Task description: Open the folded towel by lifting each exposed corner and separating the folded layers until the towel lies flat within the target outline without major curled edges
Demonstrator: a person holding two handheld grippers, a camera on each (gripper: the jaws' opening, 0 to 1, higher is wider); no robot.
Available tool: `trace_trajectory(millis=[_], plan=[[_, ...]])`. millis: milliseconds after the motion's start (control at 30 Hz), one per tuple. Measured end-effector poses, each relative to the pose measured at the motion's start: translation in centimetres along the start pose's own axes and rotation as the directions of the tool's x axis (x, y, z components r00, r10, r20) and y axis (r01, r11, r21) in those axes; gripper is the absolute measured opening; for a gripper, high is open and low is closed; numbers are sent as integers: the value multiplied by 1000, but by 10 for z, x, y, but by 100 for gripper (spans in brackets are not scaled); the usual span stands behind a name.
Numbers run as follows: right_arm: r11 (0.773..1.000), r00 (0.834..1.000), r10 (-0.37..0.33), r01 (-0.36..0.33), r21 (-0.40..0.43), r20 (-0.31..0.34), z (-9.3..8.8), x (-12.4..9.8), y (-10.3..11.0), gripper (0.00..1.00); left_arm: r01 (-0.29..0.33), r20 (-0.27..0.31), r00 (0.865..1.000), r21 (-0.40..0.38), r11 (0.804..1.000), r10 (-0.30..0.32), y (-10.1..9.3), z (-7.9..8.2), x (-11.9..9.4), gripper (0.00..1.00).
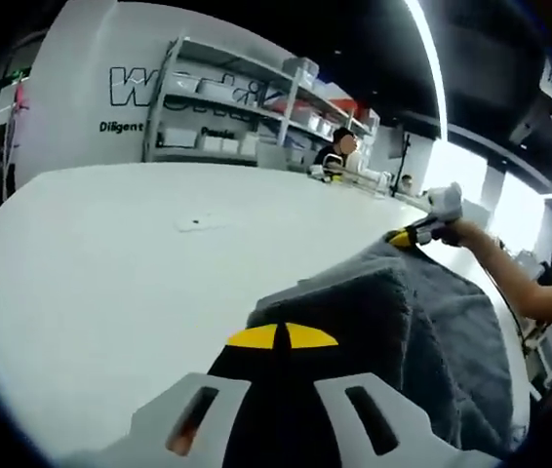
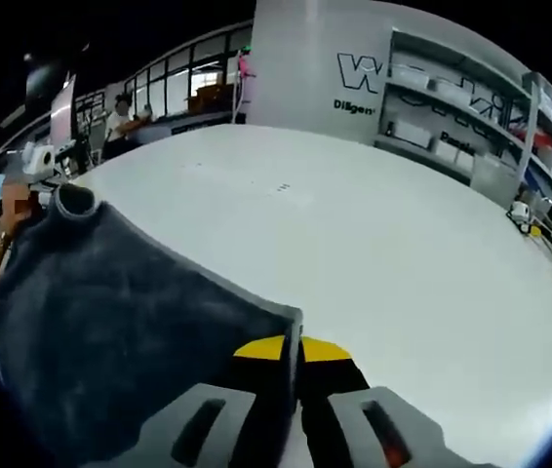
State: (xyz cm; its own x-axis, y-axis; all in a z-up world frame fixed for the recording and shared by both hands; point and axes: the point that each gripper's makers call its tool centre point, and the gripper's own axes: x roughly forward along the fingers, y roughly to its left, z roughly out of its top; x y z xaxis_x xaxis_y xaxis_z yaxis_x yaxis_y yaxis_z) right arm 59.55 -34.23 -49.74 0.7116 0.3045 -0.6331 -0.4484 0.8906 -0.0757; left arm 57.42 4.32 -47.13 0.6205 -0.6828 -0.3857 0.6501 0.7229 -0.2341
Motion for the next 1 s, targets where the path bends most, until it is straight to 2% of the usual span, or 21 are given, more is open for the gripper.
trace_trajectory(millis=[133,267,433,500,533,600,633,667,700,733,767,800,867,1000], plan=[[1000,1000,-2,2,4,1,-2,-1,-2,0,-24,14,1000,11,1000,24,4,4,-3,0],[1000,1000,-17,17,7,-3,-5,-3,-9,0,-129,-27,991,84,988,131,21,1,-10,0],[999,999,-34,34,4,-6,-7,-6,-16,0,-157,-31,987,91,983,160,29,1,-13,0],[999,999,-35,35,5,-5,-8,-7,-17,0,-151,-30,987,96,984,155,28,2,-13,0],[999,999,-35,35,6,-5,-8,-8,-17,0,-116,-21,993,88,989,119,21,2,-11,0],[999,999,-34,34,4,-5,-9,-8,-17,0,-99,22,995,63,993,98,17,10,-11,0],[999,999,-34,34,2,-5,-9,-8,-17,0,-74,26,997,55,996,73,14,11,-9,1],[999,999,-33,33,1,-6,-9,-8,-17,0,-74,33,997,53,996,73,16,13,-9,2],[999,999,-34,34,0,-6,-9,-8,-16,0,-86,42,996,55,995,83,17,14,-8,8],[999,999,-33,33,-1,-6,-9,-9,-16,0,-106,37,994,69,992,103,22,14,-6,19],[999,999,-32,32,0,-6,-9,-9,-15,0,-122,18,993,75,990,121,24,11,-4,35],[1000,999,-31,31,0,-6,-9,-9,-16,0,-123,6,992,79,989,123,25,8,-2,39],[1000,1000,-30,30,1,-4,-9,-9,-16,0,-71,-21,997,91,993,73,17,0,1,29],[1000,1000,-28,28,4,-5,-10,-8,-16,0,-90,-20,996,81,993,92,27,-4,7,30]])
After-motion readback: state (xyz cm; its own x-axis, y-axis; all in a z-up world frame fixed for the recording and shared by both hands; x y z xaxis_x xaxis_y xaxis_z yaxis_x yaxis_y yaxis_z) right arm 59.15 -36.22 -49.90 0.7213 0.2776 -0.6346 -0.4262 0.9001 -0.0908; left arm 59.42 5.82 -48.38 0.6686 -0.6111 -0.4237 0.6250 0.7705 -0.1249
